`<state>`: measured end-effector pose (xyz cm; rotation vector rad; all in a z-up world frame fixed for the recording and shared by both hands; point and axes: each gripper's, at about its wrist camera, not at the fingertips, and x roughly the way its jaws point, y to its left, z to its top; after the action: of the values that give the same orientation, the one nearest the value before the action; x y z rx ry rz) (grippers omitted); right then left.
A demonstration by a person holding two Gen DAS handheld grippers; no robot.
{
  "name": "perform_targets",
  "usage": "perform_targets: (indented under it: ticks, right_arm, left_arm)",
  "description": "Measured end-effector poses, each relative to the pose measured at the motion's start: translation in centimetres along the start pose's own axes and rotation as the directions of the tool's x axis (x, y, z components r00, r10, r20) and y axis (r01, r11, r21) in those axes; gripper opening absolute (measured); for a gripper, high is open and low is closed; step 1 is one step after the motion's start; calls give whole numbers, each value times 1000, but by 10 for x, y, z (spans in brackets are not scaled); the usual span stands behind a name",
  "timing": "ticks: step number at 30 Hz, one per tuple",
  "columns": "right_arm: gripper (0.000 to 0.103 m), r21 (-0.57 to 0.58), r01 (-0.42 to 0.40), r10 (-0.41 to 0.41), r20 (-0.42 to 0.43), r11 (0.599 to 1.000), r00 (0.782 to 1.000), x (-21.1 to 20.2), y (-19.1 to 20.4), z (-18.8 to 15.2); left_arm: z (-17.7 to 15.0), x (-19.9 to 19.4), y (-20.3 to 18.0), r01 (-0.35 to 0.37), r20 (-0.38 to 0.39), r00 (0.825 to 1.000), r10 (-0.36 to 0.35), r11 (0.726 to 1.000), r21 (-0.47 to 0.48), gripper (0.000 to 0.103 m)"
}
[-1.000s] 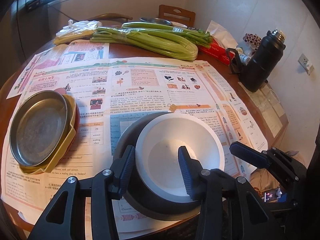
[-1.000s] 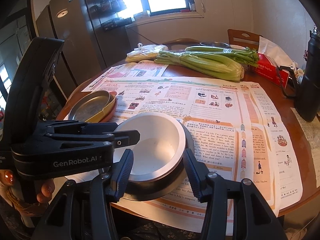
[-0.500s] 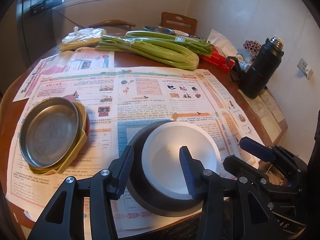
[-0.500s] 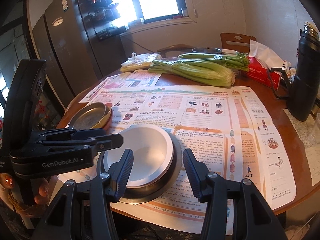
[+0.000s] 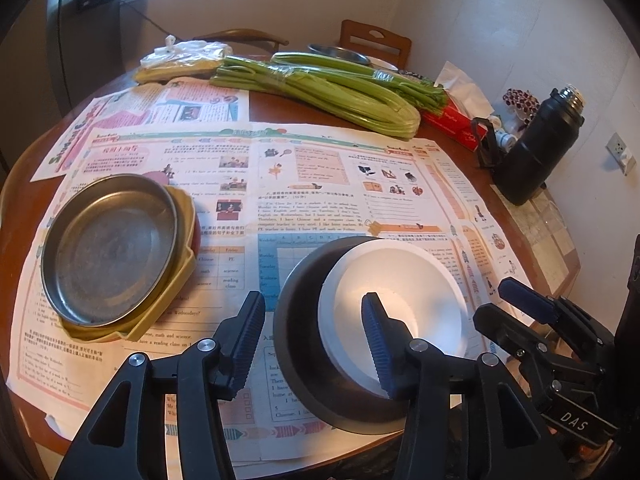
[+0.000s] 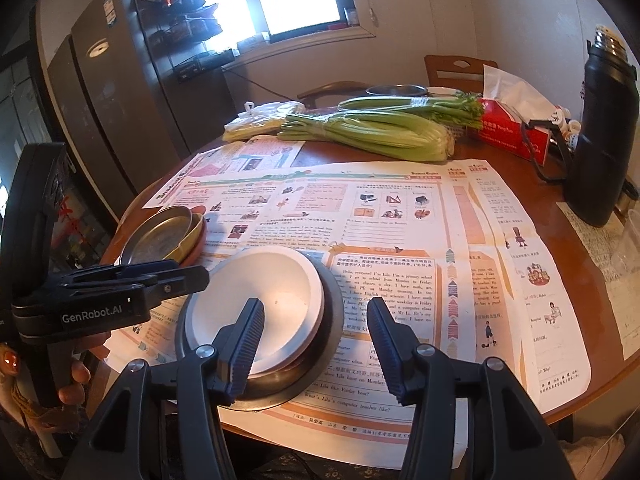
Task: Organize plates and bowls
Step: 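Carry the nested bowls with the left tool toward the plate stack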
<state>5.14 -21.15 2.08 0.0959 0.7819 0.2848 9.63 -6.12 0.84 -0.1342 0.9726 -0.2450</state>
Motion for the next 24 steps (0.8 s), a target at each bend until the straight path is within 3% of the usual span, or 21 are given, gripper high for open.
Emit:
perform_targets:
  ticks: [24]
  right_arm:
    - [60, 42, -16, 18, -60, 999, 998, 20, -6, -7]
  left_arm:
    - [-8, 16, -2, 20, -36, 999, -20, 1000, 11, 53]
